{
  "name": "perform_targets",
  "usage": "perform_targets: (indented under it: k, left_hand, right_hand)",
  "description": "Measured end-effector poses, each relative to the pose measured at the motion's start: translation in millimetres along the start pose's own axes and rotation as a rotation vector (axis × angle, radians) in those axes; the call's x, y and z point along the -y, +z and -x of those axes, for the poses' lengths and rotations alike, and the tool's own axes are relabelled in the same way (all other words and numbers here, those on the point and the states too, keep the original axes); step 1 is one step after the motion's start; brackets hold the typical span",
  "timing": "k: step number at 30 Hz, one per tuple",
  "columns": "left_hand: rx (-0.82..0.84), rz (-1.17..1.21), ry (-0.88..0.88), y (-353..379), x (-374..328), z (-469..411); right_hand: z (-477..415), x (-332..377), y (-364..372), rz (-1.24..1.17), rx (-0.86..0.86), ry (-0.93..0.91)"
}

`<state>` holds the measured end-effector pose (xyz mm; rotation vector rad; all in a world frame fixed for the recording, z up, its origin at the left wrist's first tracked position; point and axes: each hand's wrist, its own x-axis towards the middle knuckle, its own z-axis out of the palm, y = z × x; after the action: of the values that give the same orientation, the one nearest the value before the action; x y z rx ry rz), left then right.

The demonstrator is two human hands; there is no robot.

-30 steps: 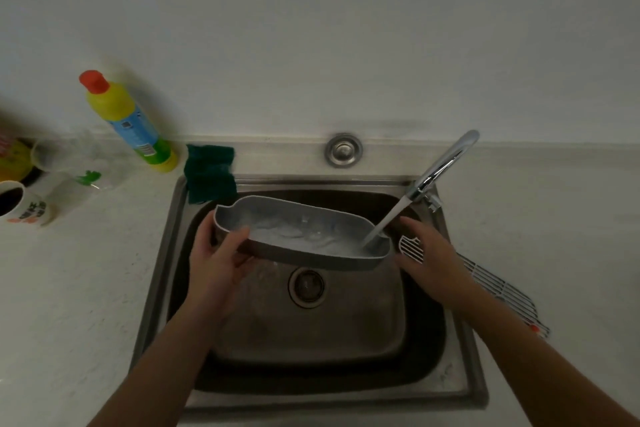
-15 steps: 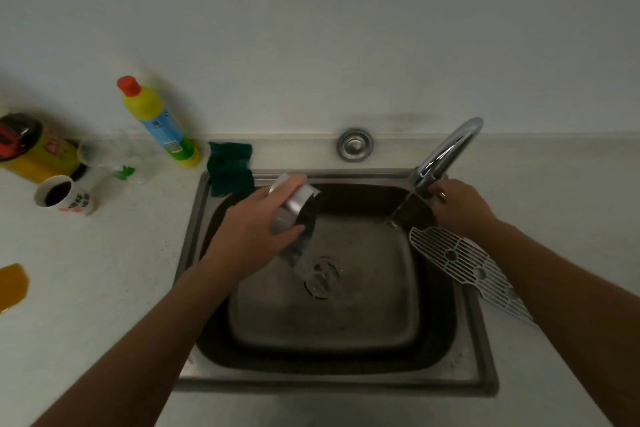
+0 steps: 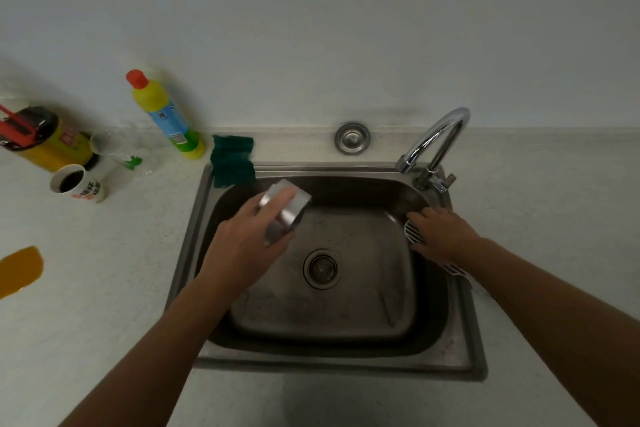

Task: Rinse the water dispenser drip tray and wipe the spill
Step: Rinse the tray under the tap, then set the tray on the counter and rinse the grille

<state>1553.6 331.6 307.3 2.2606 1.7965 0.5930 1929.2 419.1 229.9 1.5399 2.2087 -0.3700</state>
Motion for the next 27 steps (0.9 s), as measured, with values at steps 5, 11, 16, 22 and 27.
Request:
perform_targets:
  k: [5, 11, 16, 22, 27]
  left_hand:
    - [-0.109, 0.243, -0.232, -8.8, 7.5, 26.3]
    - [-0.290, 0.561, -0.558, -16.4, 25.4, 72.8]
    - [-0.430, 0.704, -0.671, -42.3, 55.0, 115.6]
    - [-0.745, 0.782, -0.851, -71.0, 103.1, 151.9]
    - [-0.895, 0.950, -0.983, -71.0, 145.2, 172.1]
  right_hand:
    - [2.7, 16.8, -21.9, -0.112, -0.006, -0.020]
    - [20.5, 96.1, -70.3, -0.287, -0.166, -0.290]
    - [39.0, 141.4, -120.0, -0.628, -0.430, -0.332]
    - [72.2, 164.7, -116.7, -1.303, -0.543, -0.068]
    - [79.7, 187.4, -86.4, -1.805, -0.220, 0.242]
